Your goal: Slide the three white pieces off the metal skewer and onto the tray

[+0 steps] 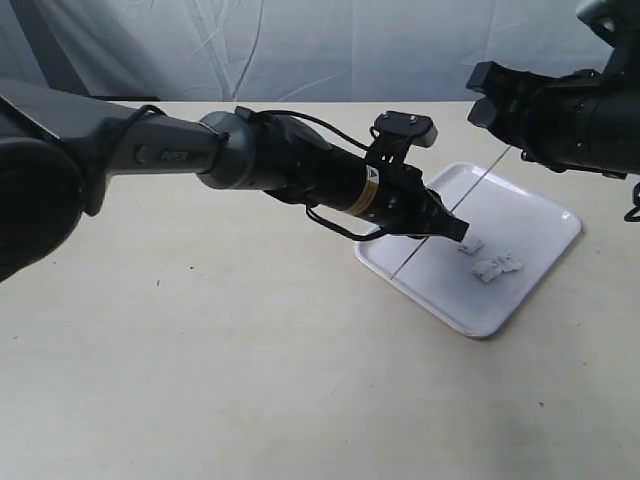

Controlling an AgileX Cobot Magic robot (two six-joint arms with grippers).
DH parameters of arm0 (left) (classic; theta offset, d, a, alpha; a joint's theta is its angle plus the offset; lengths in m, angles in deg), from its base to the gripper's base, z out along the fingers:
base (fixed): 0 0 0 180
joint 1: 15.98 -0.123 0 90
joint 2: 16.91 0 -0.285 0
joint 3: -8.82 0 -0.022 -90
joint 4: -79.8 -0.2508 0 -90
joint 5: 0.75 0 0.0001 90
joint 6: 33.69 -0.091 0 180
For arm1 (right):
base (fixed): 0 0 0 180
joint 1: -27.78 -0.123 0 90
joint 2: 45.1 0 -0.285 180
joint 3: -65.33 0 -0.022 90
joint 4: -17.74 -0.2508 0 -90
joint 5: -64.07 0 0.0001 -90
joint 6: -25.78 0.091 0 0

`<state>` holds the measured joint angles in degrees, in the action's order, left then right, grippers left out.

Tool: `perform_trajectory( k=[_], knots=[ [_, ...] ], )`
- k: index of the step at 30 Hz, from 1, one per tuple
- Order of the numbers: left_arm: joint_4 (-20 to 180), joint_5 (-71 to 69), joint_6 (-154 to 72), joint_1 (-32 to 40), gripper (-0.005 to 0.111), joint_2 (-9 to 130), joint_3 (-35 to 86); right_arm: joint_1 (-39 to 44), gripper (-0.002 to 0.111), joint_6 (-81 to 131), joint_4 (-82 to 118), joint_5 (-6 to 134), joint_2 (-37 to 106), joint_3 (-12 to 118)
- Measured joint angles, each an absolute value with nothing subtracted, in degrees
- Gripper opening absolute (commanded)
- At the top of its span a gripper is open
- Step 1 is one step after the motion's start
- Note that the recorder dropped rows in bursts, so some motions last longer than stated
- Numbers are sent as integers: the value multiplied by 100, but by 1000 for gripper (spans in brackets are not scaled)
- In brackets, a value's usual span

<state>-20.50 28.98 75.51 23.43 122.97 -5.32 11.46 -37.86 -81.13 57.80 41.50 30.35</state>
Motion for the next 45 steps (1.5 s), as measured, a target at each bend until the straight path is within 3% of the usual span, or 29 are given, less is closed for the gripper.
perform_trajectory(
  k=[6,16,22,25,29,30,31,32,33,38,45],
  knots=[
    [-2050,2985,7551,2343,1,12554,-560,1146,43,-3797,-8079,5712,4150,3035],
    [-2050,2982,7551,2343,25,12590,-560,1146,39,-3797,-8066,5613,4150,3035],
    [-2050,2839,7539,2330,25,12590,-563,1146,39,-3797,-8066,5445,4060,3035],
    [-2050,2893,7509,2211,19,12470,-563,1146,39,-3797,-8044,5419,3888,3035],
    [-2061,3270,7523,1818,0,11965,-563,1146,35,-3797,-7970,5419,3630,3035],
    [-2061,3474,7537,1683,0,11802,-573,1146,30,-3797,-7934,5419,3554,3035],
    [-2049,3676,7536,1569,0,11675,-573,1146,12,-3797,-7889,5410,3506,3035],
    [-2025,4278,7566,1267,0,11384,-575,1146,2,-3797,-7702,5352,3412,3035],
    [-2025,4632,7595,1110,0,11275,-575,1146,0,-3797,-7581,5302,3361,3035],
    [-2025,6737,8264,0,0,10568,-443,1146,0,-3762,-6482,4865,2862,3035],
    [-2038,6837,7716,-1200,0,9035,1088,1146,0,-2965,-4817,4846,1715,2537]
  ],
)
